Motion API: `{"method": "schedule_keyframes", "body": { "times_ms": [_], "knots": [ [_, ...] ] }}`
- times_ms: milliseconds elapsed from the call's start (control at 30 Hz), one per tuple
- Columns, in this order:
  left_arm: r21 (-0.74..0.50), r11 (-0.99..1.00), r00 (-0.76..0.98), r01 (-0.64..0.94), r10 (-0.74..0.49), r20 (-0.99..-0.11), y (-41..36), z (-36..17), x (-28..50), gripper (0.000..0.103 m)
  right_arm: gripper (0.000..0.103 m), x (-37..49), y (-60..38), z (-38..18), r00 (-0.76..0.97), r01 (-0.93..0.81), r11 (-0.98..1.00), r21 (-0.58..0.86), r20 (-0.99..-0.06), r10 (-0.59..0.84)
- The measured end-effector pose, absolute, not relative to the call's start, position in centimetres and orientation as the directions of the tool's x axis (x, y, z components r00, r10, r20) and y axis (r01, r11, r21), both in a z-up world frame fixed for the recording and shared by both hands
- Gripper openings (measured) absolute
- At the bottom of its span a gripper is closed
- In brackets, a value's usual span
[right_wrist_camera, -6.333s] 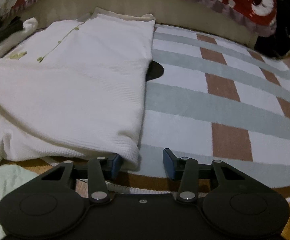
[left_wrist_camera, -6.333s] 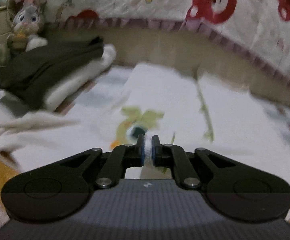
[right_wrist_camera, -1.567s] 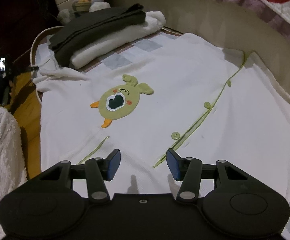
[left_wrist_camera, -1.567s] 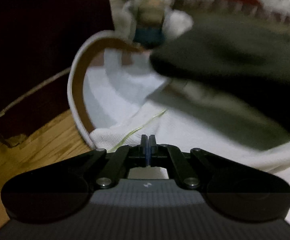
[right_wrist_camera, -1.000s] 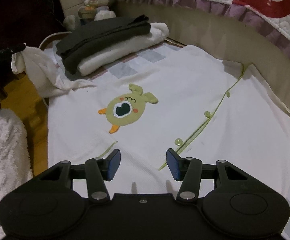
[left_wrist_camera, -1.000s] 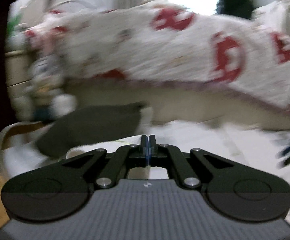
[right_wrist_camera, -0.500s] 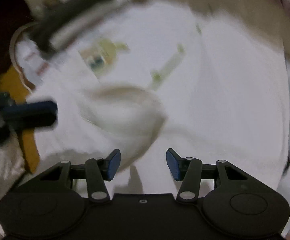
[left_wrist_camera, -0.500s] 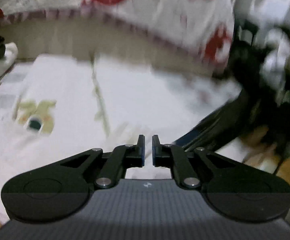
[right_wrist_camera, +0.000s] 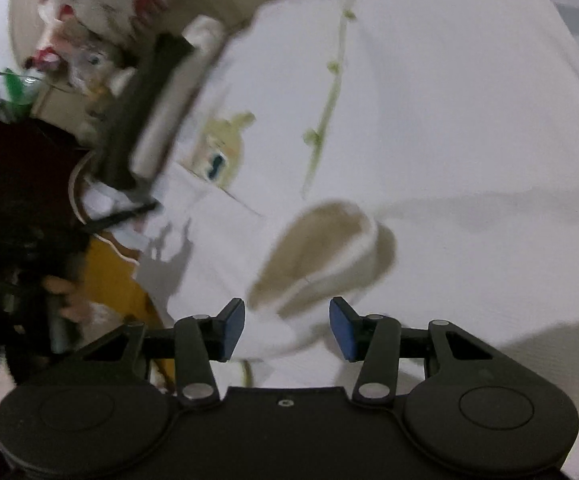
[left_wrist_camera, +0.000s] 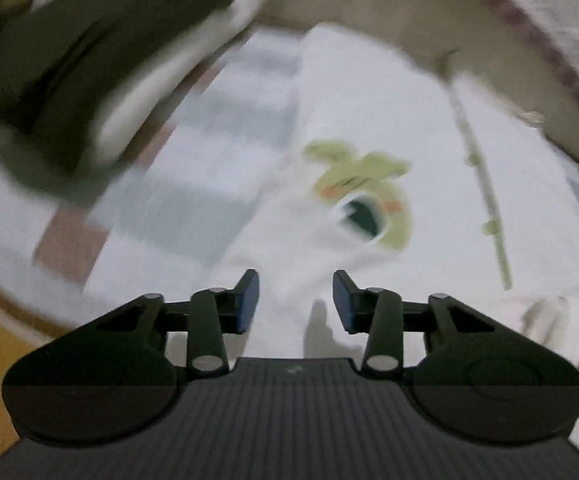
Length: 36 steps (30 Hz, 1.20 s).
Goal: Fold clothes
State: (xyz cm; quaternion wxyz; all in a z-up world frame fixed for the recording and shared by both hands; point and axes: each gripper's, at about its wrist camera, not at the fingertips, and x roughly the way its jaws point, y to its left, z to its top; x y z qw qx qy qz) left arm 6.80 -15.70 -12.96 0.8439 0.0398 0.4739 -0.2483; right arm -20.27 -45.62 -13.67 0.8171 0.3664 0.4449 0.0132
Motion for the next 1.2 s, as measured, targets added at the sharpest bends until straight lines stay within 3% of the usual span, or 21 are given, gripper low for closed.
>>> {"method": "schedule_keyframes", "body": {
  "times_ms": [133, 233, 300, 333, 367, 400, 500, 600, 667, 767, 833, 900, 967, 1033, 1100, 1200],
  "knots": [
    [-0.118, 0.891, 0.516, 0.439, -0.357, -0.778, -15.0, -11.7, 6.8, 0.035, 0.063, -18.2, -44.2, -13.8, 0.616, 0.245, 0.777, 0.580, -0.712, 0.338],
    [-0.106, 0.903, 0.477, 0.417, -0.317, -0.820, -15.4, -13.1, 7.5, 0.036, 0.072, -16.1, -42.9, -14.7, 0.612, 0.212, 0.798, 0.564, -0.713, 0.341],
    [-0.105, 0.918, 0.461, 0.383, -0.289, -0.839, -14.9, -13.9, 7.9, 0.036, 0.071, -15.6, -42.6, -15.6, 0.573, 0.176, 0.819, 0.546, -0.733, 0.366],
    [-0.107, 0.927, 0.462, 0.359, -0.276, -0.843, -14.5, -14.1, 8.1, 0.036, 0.046, -15.4, -42.5, -16.1, 0.548, 0.155, 0.829, 0.537, -0.745, 0.380],
    [-0.112, 0.937, 0.474, 0.331, -0.268, -0.839, -14.1, -14.0, 8.5, 0.036, 0.010, -15.2, -42.4, -16.6, 0.522, 0.134, 0.839, 0.528, -0.757, 0.393],
    [-0.117, 0.946, 0.492, 0.302, -0.260, -0.831, -13.5, -13.8, 8.7, 0.036, 0.004, -15.5, -42.5, -16.7, 0.504, 0.115, 0.827, 0.550, -0.750, 0.428],
    [-0.130, 0.965, 0.529, 0.227, -0.234, -0.816, -11.9, -13.2, 9.3, 0.036, 0.005, -18.2, -42.3, -14.2, 0.496, 0.044, 0.806, 0.590, -0.713, 0.495],
    [-0.156, 0.966, 0.514, 0.204, -0.241, -0.823, -11.4, -13.5, 9.5, 0.036, 0.005, -20.8, -42.0, -13.6, 0.414, 0.079, 0.901, 0.426, -0.837, 0.359],
    [-0.149, 0.966, 0.503, 0.211, -0.238, -0.831, -11.8, -13.7, 9.6, 0.036, 0.006, -21.9, -41.8, -14.9, 0.320, 0.130, 0.962, 0.238, -0.929, 0.186],
    [-0.129, 0.965, 0.496, 0.230, -0.230, -0.837, -12.3, -14.1, 9.4, 0.036, 0.006, -23.4, -41.5, -16.8, 0.179, 0.113, 0.983, 0.146, -0.976, 0.125],
    [-0.134, 0.964, 0.496, 0.230, -0.234, -0.836, -12.2, -13.9, 9.3, 0.036, 0.010, -24.2, -40.3, -16.9, 0.114, 0.032, 0.993, 0.112, -0.988, 0.107],
    [-0.142, 0.963, 0.498, 0.227, -0.240, -0.833, -12.1, -13.8, 9.3, 0.037, 0.010, -25.0, -41.2, -16.0, 0.163, 0.067, 0.984, 0.166, -0.975, 0.153],
    [-0.144, 0.960, 0.496, 0.241, -0.249, -0.832, -12.4, -13.9, 9.1, 0.038, 0.030, -25.6, -43.2, -14.6, 0.304, 0.158, 0.959, 0.236, -0.935, 0.180],
    [-0.149, 0.953, 0.490, 0.265, -0.266, -0.830, -12.9, -14.1, 9.0, 0.038, 0.061, -26.2, -45.7, -13.7, 0.481, 0.266, 0.898, 0.352, -0.855, 0.192],
    [-0.158, 0.943, 0.489, 0.294, -0.290, -0.823, -13.5, -14.3, 8.9, 0.035, 0.063, -26.6, -47.9, -13.3, 0.608, 0.340, 0.827, 0.448, -0.776, 0.171],
    [-0.152, 0.935, 0.505, 0.320, -0.305, -0.807, -14.1, -14.2, 8.9, 0.023, 0.063, -26.1, -49.3, -15.2, 0.661, 0.407, 0.771, 0.489, -0.740, 0.120]
  ]
}}
